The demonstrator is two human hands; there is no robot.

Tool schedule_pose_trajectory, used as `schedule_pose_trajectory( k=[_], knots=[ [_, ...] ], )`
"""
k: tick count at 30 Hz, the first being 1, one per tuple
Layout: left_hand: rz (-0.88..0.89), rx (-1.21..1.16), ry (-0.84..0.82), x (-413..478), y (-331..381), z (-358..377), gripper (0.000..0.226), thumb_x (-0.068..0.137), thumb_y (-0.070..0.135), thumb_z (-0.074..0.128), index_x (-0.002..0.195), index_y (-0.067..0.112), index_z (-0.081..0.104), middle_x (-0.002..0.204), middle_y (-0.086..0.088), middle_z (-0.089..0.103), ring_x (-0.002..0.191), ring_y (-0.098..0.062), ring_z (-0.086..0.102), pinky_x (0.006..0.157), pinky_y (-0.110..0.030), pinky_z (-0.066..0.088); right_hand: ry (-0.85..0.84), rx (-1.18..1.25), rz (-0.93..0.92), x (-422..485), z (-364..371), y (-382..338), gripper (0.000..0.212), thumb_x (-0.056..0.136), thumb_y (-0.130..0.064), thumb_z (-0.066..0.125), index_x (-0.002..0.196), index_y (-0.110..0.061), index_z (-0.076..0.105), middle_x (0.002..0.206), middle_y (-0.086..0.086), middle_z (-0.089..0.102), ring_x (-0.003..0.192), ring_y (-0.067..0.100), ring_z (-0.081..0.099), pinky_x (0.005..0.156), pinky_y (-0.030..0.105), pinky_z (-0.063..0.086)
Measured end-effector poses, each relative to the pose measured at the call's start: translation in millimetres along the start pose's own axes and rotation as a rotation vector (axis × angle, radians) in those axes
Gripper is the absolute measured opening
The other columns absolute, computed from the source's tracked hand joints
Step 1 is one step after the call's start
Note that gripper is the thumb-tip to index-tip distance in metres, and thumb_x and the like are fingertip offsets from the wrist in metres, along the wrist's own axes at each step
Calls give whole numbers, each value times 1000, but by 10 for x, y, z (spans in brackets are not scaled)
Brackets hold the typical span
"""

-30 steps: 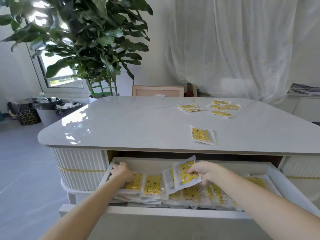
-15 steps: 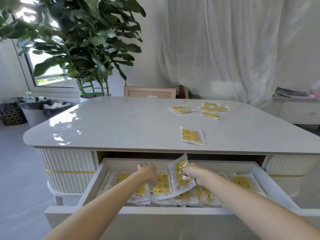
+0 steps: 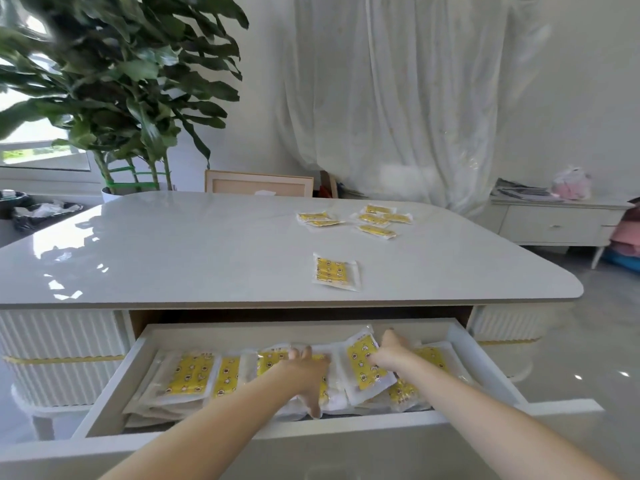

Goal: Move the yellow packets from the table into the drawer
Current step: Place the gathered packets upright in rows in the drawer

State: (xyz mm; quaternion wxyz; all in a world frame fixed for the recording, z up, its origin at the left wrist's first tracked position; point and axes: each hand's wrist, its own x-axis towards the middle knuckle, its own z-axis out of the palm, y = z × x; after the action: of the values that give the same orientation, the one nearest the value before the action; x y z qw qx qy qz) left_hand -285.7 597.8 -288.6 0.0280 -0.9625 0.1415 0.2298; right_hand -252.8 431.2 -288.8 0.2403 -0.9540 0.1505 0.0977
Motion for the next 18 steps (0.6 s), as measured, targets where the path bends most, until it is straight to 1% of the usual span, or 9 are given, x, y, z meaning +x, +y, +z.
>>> schedule_pose_trajectory(
  k=[2,3,5,6,8,10,12,15,18],
  knots=[
    [9,18,-7,58,28,13,99,80,34,71,152,26,4,156,-14,6,142,-43,8,111,-55,28,62,-137,-80,-28,-2,46,69,84,-6,60,145,-9,27,119,8,60,103,23,61,77,29,51],
    [19,31,-9,79,41,17,97,80,33,71,152,25,7,155,-14,9,141,-42,11,110,-54,29,80,-193,-128,-43,-10,59,71,82,-5,61,145,-11,27,119,7,61,103,23,62,73,29,50],
    [46,62,-5,100,61,29,90,81,30,70,151,21,13,153,-14,18,139,-39,20,108,-51,33,67,-244,-210,-60,-35,72,69,77,-8,70,138,-17,37,121,4,59,105,23,62,71,28,48],
    [60,76,1,102,72,41,87,82,29,69,150,19,16,152,-14,21,139,-38,23,107,-49,34,31,-237,-227,-62,-56,77,69,74,-11,76,134,-20,42,124,4,55,108,22,60,75,28,49],
    [82,88,24,104,86,71,83,84,26,68,149,17,19,151,-14,24,137,-37,29,106,-48,35,-72,-235,-251,-73,-89,80,73,68,-17,83,130,-24,47,133,4,46,114,23,55,89,31,50],
    [99,92,53,121,81,99,80,84,25,69,148,17,21,149,-13,28,135,-36,33,106,-47,37,-155,-281,-293,-73,-113,87,80,65,-19,87,135,-25,49,138,6,39,123,25,50,101,33,45],
    [107,99,70,146,57,120,80,83,27,69,148,18,23,149,-11,29,134,-35,35,106,-48,39,-205,-383,-355,-69,-123,92,88,65,-23,88,142,-23,44,144,7,33,132,27,41,108,35,38],
    [93,118,77,186,-2,161,81,83,32,69,148,19,22,153,-8,24,137,-33,33,105,-49,40,-268,-567,-428,-86,-85,96,98,67,-26,86,149,-18,33,154,7,20,142,30,26,114,41,30],
    [89,111,84,206,-55,185,81,83,36,68,148,19,22,156,-4,20,140,-30,29,106,-49,38,-240,-706,-480,-107,-2,75,88,71,-27,83,144,-8,38,152,10,21,137,33,29,111,44,35]
  ],
)
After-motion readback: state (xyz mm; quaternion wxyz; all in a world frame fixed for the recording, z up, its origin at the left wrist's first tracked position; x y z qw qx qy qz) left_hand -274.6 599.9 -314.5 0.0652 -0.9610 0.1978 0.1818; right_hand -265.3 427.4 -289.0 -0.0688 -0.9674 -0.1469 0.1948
